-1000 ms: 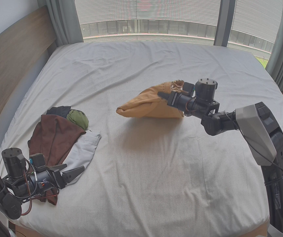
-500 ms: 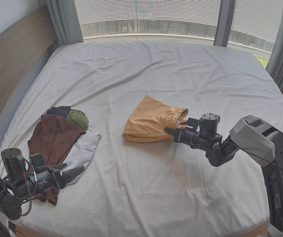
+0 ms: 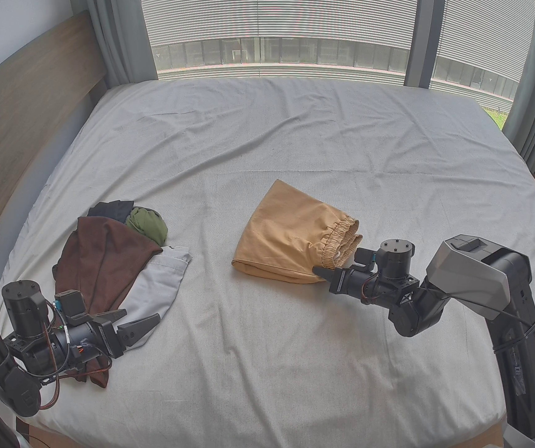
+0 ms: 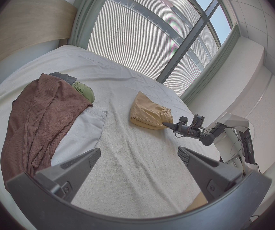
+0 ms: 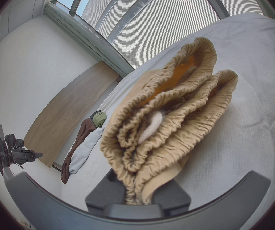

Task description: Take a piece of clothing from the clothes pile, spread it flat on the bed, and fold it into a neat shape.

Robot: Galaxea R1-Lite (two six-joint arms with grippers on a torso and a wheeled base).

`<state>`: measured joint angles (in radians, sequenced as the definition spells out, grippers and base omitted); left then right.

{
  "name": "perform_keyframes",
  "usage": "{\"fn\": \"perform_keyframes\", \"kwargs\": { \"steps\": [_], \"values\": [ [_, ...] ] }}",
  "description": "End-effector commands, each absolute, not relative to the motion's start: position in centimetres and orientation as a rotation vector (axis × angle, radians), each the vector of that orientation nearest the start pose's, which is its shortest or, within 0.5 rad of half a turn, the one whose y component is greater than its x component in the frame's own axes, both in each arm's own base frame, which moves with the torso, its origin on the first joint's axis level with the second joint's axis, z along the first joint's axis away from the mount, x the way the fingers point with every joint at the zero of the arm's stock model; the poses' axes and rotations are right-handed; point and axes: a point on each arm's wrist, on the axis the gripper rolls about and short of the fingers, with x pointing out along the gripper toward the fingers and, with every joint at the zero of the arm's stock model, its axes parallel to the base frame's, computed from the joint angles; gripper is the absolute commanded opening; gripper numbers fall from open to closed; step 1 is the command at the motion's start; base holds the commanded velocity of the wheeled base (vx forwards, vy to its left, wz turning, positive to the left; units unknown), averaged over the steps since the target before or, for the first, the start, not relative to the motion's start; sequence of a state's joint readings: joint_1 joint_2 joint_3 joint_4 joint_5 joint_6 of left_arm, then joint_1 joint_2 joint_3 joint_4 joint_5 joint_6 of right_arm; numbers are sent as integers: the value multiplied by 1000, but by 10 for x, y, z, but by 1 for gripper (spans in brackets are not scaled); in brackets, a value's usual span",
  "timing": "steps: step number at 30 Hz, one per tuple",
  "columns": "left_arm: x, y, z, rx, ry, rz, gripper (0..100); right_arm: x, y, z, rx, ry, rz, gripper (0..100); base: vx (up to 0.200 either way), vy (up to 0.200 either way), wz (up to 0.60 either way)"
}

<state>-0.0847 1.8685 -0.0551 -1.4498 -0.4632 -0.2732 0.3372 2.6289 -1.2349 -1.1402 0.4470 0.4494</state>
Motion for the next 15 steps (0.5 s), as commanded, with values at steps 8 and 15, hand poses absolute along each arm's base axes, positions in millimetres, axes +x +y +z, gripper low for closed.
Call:
{"fn": "perform_keyframes", "kwargs": {
  "steps": [8, 15],
  "values": [
    [212, -28, 64, -332, 433, -491, 100, 411, 156, -42, 433, 501, 688, 100, 0, 0, 0],
    [212, -28, 65, -331, 421, -493, 100, 363, 158, -21, 400, 587, 714, 100, 0, 0, 0]
  ]
}}
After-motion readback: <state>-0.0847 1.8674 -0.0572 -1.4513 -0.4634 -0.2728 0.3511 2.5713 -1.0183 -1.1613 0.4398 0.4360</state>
